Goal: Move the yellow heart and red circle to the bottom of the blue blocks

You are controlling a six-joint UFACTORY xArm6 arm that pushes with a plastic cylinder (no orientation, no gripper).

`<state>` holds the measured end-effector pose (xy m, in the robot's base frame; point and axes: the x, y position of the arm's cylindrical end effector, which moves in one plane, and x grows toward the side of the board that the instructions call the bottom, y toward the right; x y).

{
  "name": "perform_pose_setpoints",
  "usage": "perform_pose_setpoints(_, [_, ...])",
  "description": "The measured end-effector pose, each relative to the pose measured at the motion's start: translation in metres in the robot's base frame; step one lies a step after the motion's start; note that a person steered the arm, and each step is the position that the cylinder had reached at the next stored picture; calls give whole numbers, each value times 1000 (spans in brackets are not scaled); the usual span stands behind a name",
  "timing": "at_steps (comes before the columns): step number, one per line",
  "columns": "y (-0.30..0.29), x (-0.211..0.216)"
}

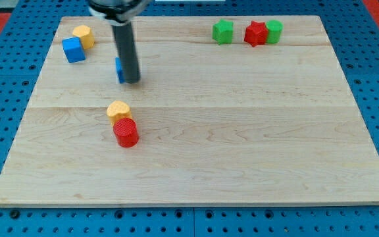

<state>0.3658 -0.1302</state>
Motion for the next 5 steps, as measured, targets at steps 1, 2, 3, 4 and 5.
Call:
perform_pose_setpoints(1, [-43,-27])
perform_pose_setpoints(2, [31,-21])
perform_pose_setpoints(3, [63,44])
perform_pose_setpoints(4, [80,132])
perform_pose_setpoints(5, [74,177])
